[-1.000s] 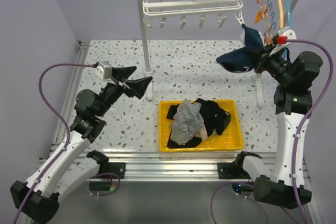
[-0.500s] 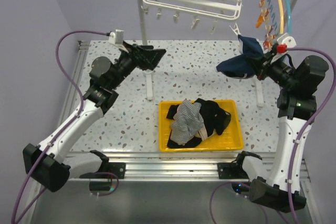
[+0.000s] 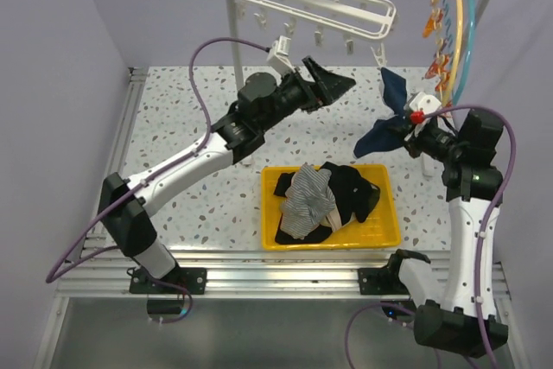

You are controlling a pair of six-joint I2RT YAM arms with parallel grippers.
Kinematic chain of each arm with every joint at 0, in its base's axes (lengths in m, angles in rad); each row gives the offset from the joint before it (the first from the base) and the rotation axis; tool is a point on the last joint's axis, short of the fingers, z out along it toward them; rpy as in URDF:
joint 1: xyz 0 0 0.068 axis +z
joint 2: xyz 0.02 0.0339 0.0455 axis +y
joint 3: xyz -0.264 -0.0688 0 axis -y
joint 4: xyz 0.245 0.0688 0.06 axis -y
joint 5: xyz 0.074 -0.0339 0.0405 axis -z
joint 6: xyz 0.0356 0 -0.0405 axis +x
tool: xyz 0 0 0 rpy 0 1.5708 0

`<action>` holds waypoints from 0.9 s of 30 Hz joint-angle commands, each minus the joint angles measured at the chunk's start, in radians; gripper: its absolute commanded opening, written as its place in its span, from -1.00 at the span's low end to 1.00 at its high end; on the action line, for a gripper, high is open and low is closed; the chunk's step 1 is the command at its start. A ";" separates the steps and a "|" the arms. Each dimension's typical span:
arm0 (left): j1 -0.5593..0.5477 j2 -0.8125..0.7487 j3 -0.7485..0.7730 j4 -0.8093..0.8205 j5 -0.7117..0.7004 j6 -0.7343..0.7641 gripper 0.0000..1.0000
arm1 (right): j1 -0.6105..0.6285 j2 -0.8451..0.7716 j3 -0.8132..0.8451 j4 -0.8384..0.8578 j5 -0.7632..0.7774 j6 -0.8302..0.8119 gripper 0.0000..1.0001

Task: Remove the underwear clipped to the hanger
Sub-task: Remove the underwear from the hanger.

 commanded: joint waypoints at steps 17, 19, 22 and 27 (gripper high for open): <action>-0.147 0.432 0.662 -0.208 -0.480 0.285 0.72 | 0.169 -0.039 -0.110 0.086 0.181 -0.219 -1.00; -0.149 0.472 0.704 -0.225 -0.498 0.306 0.69 | 0.171 -0.044 -0.117 0.088 0.180 -0.219 -1.00; -0.151 0.506 0.753 -0.222 -0.524 0.334 0.66 | 0.172 -0.050 -0.131 0.096 0.176 -0.214 -1.00; -0.151 0.544 0.798 -0.213 -0.531 0.345 0.55 | 0.177 -0.057 -0.145 0.111 0.176 -0.208 -1.00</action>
